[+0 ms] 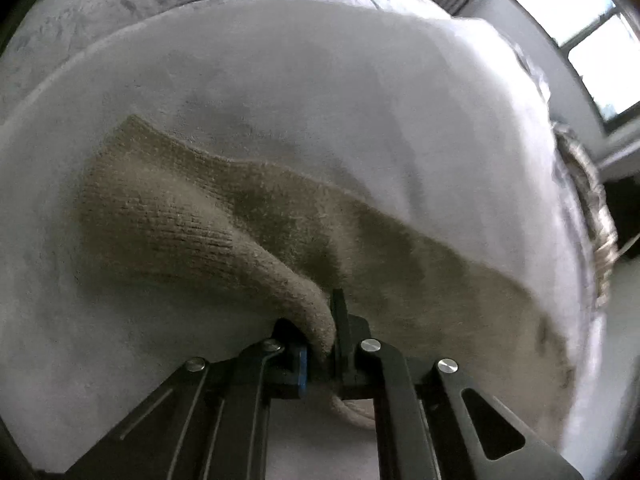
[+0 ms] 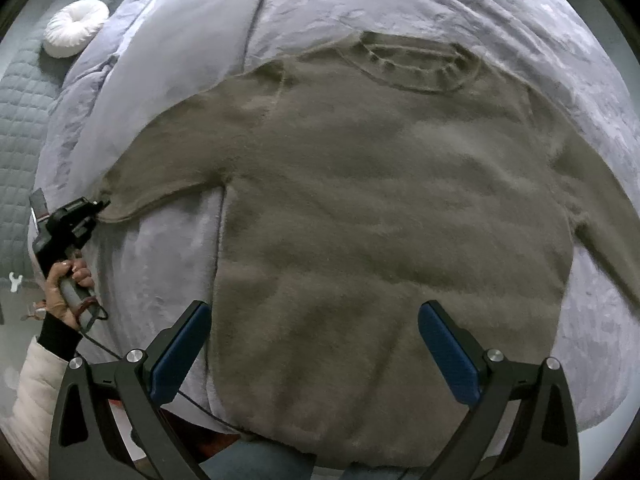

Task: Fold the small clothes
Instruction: 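Grasp the sweater's sleeve cuff with the left tool and fold it across the body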

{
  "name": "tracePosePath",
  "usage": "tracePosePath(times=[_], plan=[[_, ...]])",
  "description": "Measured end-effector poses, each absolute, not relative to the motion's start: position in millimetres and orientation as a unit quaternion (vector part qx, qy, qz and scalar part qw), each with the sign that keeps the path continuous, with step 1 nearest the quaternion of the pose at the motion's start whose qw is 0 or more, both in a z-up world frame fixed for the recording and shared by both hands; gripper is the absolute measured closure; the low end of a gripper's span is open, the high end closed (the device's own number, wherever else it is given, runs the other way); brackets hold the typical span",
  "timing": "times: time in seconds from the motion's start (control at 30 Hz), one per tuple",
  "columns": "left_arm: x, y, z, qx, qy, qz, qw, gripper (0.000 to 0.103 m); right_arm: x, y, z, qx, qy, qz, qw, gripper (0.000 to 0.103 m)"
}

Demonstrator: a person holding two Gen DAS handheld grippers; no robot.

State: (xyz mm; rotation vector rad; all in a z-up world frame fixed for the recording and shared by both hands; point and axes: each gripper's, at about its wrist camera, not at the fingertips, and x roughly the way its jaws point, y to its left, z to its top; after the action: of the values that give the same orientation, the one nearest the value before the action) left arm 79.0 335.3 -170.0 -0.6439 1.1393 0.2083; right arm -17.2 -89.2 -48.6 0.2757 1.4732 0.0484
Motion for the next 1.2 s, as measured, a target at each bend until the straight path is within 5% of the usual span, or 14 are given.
tracePosePath(times=[0.27, 0.47, 0.6, 0.83, 0.87, 0.97, 1.0, 1.2], plan=[[100, 257, -79, -0.268, 0.454, -0.026, 0.849, 0.093, -15, -129, -48, 0.158, 0.657, 0.032, 0.737, 0.000], [125, 102, -19, -0.185, 0.436, -0.181, 0.862, 0.093, -24, -193, -48, 0.203, 0.640, 0.002, 0.741, 0.000], [138, -13, -24, -0.146, 0.465, -0.254, 0.836, 0.093, -39, -240, -58, 0.229, 0.637, -0.039, 0.735, 0.000], [133, -145, -109, -0.026, 0.576, -0.226, 0.785, 0.093, -63, -291, -88, 0.250, 0.653, -0.100, 0.708, 0.000], [130, -150, -122, -0.017, 0.595, -0.217, 0.774, 0.082, -63, -292, -90, 0.250, 0.655, -0.102, 0.706, 0.000], [120, -154, -132, 0.027, 0.602, -0.170, 0.780, 0.023, -57, -291, -96, 0.239, 0.656, -0.100, 0.709, 0.000], [116, -151, -128, 0.039, 0.594, -0.160, 0.787, 0.016, -51, -286, -96, 0.228, 0.657, -0.098, 0.712, 0.000], [98, -94, -91, 0.036, 0.558, -0.159, 0.814, 0.016, 3, -232, -93, 0.118, 0.644, -0.049, 0.754, 0.000]])
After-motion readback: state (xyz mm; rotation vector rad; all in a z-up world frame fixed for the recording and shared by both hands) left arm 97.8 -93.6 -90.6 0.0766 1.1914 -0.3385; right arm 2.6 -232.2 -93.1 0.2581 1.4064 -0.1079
